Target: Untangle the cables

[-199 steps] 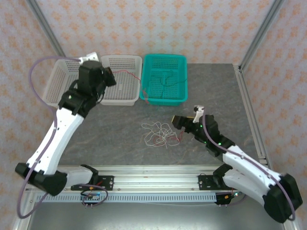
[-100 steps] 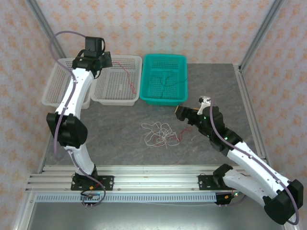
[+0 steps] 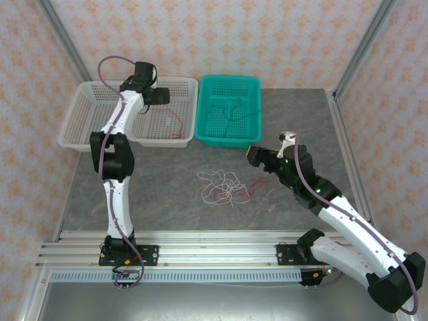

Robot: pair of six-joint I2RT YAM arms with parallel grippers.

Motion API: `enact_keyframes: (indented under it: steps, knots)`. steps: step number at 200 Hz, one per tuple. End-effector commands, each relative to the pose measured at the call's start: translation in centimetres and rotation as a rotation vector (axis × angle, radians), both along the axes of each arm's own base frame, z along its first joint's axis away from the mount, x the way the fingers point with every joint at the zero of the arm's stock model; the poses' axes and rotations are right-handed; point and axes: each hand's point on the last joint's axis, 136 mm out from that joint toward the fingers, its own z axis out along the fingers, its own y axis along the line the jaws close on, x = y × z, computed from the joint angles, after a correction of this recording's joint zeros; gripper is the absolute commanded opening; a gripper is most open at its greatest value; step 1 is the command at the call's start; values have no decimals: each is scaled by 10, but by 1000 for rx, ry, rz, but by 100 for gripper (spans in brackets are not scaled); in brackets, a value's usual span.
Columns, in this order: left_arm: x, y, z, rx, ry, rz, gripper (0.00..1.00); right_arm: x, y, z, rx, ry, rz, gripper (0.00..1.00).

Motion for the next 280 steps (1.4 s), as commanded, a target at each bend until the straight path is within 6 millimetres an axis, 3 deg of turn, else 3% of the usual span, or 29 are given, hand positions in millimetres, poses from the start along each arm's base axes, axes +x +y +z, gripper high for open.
enact_keyframes:
  steps: [1,17,20,24,37,47,68,89,109,135,154,183,215,226,232,243,258,269,280]
  knots:
    - [-15,14,111,2,-244,81,90,2,-18,0,-35,26,-89,97]
    - [-36,11,147,-27,-300,81,93,1,-25,-10,-34,70,-128,97]
    - [-38,9,147,-40,-295,74,93,1,-27,-12,-32,80,-138,97]
    - [-48,5,165,-63,-323,64,94,1,-28,-15,-31,95,-146,97]
    - [-66,-12,179,-154,-334,20,94,1,-33,-26,-20,150,-177,97]
    - [-81,-32,185,-235,-337,-27,94,1,-36,-35,-9,193,-197,96]
    - [-117,-93,192,-332,-325,-182,93,-2,-40,-55,0,295,-233,96]
    - [-157,-164,177,-344,-256,-358,93,-6,-38,-77,16,401,-244,96]
    - [-192,-224,150,-362,-173,-484,91,-8,-37,-102,16,508,-262,94]
    - [-222,-282,108,-414,-97,-562,90,-7,-43,-132,27,639,-337,90]
    - [-238,-313,73,-428,-19,-587,89,-4,-42,-158,74,728,-355,84]
    - [-251,-332,43,-414,33,-607,89,3,-36,-180,93,780,-337,75]
    - [-253,-330,43,-379,35,-626,89,6,-27,-204,125,828,-315,74]
    - [-253,-328,46,-363,25,-635,89,7,-24,-214,141,854,-314,70]
    - [-253,-326,48,-357,20,-638,89,8,-23,-218,143,865,-317,62]
    - [-254,-325,53,-349,8,-644,89,9,-24,-224,135,879,-325,40]
    - [-254,-322,57,-341,-2,-644,89,10,-41,-225,147,872,-404,12]
    - [-255,-319,61,-336,-13,-642,89,14,-52,-213,218,816,-450,0]
    - [-257,-317,67,-336,-30,-643,90,23,-59,-184,287,694,-463,0]
